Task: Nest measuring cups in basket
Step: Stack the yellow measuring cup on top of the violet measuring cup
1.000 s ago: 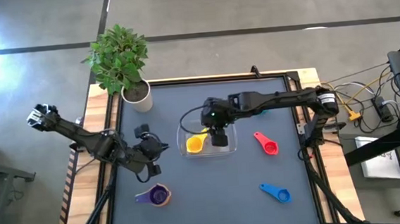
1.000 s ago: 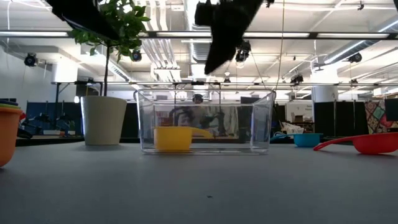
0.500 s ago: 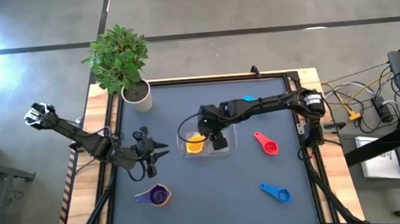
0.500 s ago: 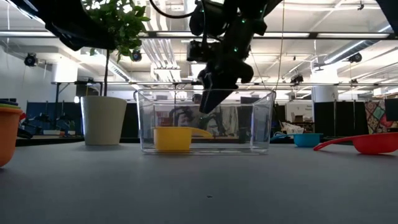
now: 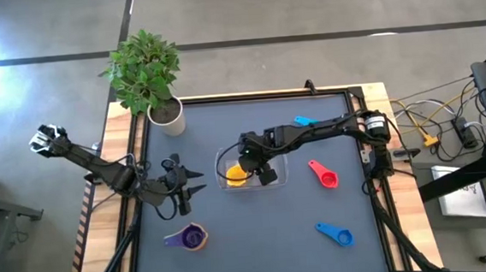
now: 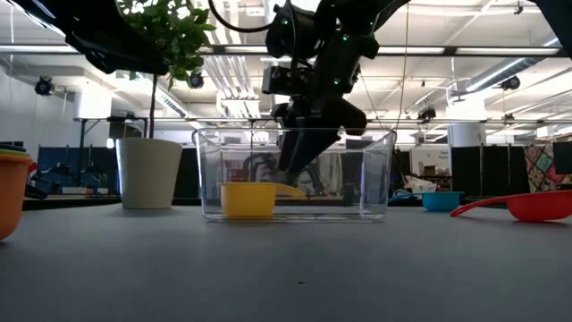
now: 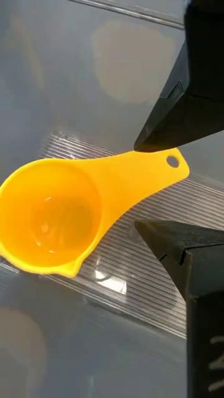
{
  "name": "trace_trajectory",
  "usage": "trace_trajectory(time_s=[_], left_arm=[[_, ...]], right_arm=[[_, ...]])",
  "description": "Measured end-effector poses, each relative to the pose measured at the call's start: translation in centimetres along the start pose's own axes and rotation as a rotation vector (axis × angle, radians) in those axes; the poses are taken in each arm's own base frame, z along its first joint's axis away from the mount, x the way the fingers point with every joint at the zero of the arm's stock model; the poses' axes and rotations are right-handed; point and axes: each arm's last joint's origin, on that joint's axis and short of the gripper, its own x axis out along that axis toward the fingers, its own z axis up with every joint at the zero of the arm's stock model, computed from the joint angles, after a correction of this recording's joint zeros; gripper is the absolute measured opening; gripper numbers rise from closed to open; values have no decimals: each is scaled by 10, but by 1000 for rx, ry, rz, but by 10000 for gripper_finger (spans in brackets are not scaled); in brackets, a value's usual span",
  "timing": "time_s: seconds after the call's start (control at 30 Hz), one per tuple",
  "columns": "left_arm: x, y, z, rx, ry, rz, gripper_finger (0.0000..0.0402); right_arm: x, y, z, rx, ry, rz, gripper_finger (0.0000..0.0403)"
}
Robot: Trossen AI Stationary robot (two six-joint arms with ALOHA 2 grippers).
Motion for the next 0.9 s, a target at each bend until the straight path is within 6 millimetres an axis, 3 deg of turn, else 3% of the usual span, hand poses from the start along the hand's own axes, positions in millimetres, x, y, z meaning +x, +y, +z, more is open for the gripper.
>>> trace_trajectory(time_s=[0.47, 0.9], left_arm=[[1, -1, 0, -3, -4, 1, 151], [1, -1, 1, -5, -6, 1, 151]], right_arm=[[3, 1, -1, -74, -4, -1, 178], [3, 3, 2, -143, -22, -10, 220]])
